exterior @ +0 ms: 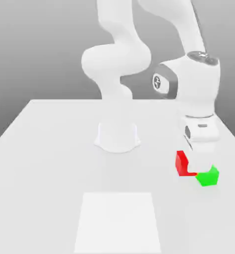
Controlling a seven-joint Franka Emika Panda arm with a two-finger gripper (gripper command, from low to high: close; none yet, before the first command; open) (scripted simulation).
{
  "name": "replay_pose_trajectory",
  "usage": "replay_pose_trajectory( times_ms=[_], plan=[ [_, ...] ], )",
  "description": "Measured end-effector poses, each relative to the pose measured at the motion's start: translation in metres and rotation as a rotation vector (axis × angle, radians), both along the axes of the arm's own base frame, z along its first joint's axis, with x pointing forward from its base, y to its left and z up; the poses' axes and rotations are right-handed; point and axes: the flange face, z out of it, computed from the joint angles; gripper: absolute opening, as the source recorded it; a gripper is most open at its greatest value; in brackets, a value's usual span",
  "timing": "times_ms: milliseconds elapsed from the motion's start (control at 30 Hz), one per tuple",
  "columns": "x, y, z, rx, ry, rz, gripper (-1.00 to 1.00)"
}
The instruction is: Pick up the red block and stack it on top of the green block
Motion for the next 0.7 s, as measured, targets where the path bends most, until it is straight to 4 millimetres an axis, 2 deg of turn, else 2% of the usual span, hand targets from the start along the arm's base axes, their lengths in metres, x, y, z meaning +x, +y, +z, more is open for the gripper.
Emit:
replay_pose_trajectory(
  times_ms=[100, 133, 333, 367, 567, 700],
  plan=[
    [-0.038, 0.040, 0.007, -0.005, -0.005, 0.231, -1.00],
    [-0.045, 0.047, 0.004, -0.006, -0.007, 0.275, -1.00],
    [-0.052, 0.053, -0.048, -0.008, -0.009, 0.316, -1.00],
    [-0.053, 0.053, -0.054, -0.008, -0.009, 0.317, 1.00],
    [-0.053, 0.053, -0.057, -0.007, -0.009, 0.318, 1.00],
    [-0.053, 0.055, -0.030, -0.007, -0.011, 0.321, 1.00]
  ],
)
